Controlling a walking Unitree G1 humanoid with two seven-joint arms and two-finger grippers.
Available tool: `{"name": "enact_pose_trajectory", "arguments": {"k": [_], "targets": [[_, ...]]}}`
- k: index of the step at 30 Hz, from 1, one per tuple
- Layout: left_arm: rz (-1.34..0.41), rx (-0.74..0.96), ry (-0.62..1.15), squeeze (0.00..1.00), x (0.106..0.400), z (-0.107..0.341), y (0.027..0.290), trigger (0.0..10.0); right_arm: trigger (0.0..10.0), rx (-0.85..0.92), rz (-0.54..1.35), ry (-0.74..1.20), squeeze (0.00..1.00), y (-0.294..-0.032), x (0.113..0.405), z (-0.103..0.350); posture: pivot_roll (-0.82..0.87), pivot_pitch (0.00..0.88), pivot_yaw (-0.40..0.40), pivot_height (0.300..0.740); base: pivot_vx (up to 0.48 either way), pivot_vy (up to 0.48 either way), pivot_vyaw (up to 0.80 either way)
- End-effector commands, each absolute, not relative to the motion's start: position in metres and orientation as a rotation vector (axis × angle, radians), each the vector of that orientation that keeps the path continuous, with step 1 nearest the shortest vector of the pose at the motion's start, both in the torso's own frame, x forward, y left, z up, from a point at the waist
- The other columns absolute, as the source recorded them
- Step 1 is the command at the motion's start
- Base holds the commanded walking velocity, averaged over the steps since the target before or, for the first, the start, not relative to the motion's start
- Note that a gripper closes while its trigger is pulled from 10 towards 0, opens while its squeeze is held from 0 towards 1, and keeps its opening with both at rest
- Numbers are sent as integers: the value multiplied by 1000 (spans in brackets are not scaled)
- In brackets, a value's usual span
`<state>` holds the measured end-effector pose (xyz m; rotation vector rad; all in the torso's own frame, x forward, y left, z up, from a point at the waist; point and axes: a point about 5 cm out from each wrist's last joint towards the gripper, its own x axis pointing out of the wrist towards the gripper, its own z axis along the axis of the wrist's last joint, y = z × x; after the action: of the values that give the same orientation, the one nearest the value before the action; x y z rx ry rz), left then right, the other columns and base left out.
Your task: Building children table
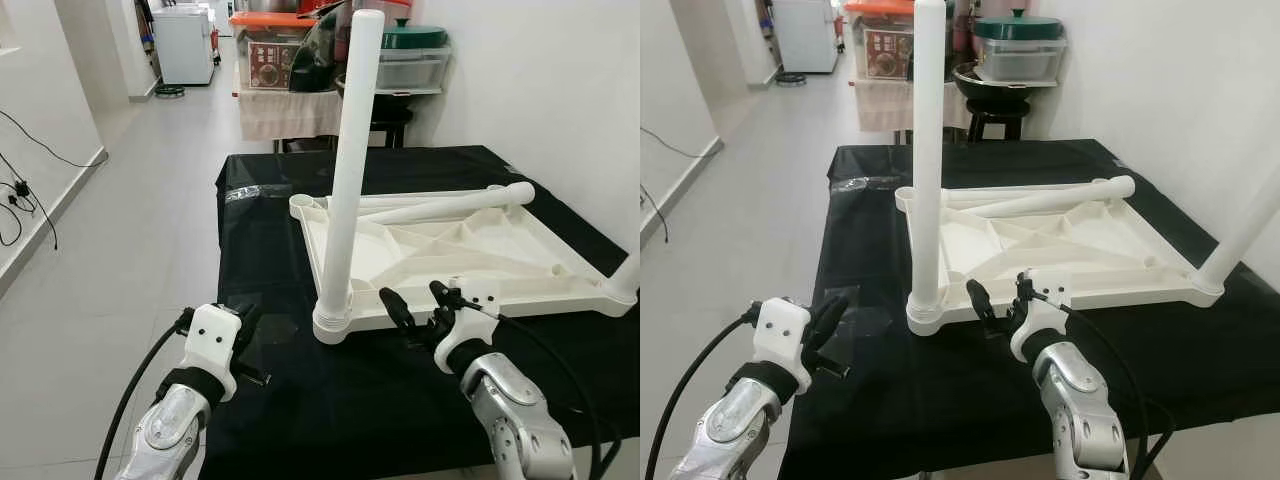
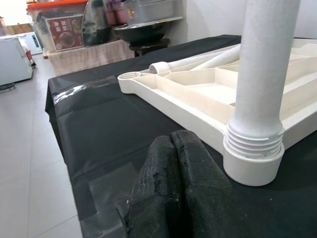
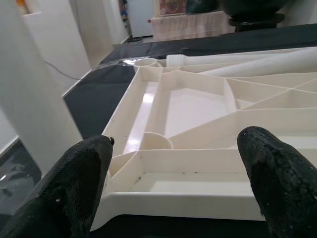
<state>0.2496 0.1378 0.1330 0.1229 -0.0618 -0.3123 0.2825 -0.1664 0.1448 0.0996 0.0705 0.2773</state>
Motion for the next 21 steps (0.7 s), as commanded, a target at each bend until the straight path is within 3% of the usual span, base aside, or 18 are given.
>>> {"name": "enact_pose_trajectory", "arguments": {"k": [1,12,13,17,19,21], "targets": [[-310,145,-46,0,249,128,139,10000,10000,95,286,81,0,-162,282,145,-45,0,-44,740,0,0,0],[-313,147,-43,0,250,127,139,10000,10000,111,303,78,0,-159,282,146,-44,0,-36,740,0,0,0],[-319,145,-40,0,250,127,139,10000,10000,114,440,41,0,-147,284,154,-39,0,-28,740,0,0,0],[-328,143,-37,0,251,128,138,10000,10000,44,681,-14,0,-125,291,167,-34,0,-21,740,0,0,0],[-328,143,-37,0,251,128,138,10000,10000,44,681,-14,0,-125,291,167,-34,0,-21,740,0,0,0],[-336,142,-35,0,251,128,137,10000,10000,-17,799,-36,0,-116,299,173,-23,0,-25,740,0,0,0]]}}
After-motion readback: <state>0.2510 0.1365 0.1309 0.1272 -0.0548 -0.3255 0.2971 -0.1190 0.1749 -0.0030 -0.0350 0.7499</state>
